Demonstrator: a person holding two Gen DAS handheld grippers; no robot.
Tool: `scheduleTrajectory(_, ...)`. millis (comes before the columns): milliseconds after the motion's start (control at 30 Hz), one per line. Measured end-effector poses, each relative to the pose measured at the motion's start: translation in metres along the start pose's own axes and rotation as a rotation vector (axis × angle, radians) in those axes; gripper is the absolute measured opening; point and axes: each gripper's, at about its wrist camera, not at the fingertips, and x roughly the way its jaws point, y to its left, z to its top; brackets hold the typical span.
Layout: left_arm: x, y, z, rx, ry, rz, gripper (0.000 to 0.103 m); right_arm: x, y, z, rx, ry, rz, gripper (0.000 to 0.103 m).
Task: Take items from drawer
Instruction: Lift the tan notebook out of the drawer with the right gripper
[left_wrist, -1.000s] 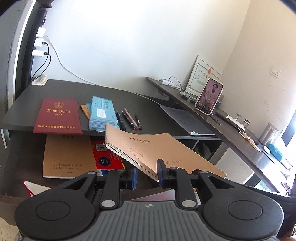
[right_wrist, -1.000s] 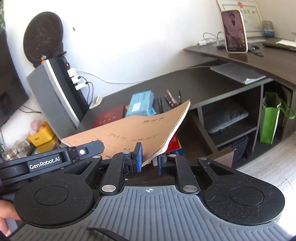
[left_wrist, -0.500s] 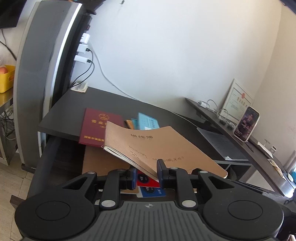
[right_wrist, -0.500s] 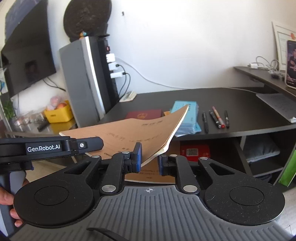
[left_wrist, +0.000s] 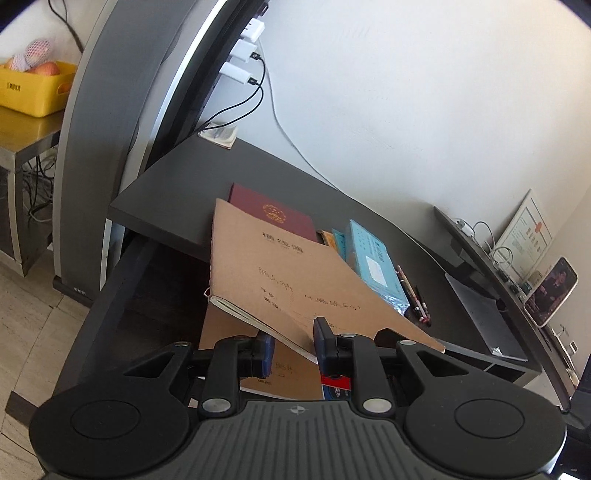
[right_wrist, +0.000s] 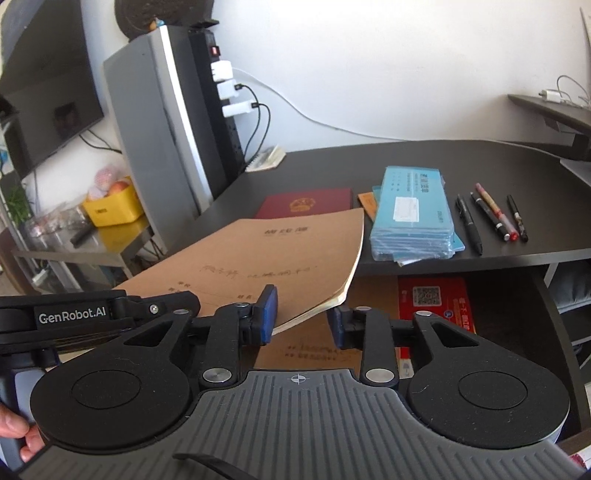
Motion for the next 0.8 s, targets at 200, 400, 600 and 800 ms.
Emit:
scheduleTrajectory(200, 0.022, 0.009, 0.000, -0.109, 0.000, 0.026, 0.018, 0.000, -0.019, 0.004, 0.067, 0.039, -0.008, 0.078)
scheduleTrajectory(400, 0.043, 0.020, -0.014, -0.234, 0.038, 0.046, 0.020, -0.032, -0.035, -0.017, 0.071, 0.062, -0.006, 0.078)
scheduleTrajectory(600, 0.048, 0.027, -0.017, -0.320, 0.017, 0.064, 0.020, -0.052, -0.053, -0.039, 0.146, 0.105, -0.002, 0.078)
scheduleTrajectory(800, 0.059, 0.028, 0.000, -0.378, -0.034, 0.113, 0.020, -0.057, -0.062, -0.047, 0.185, 0.130, 0.001, 0.078)
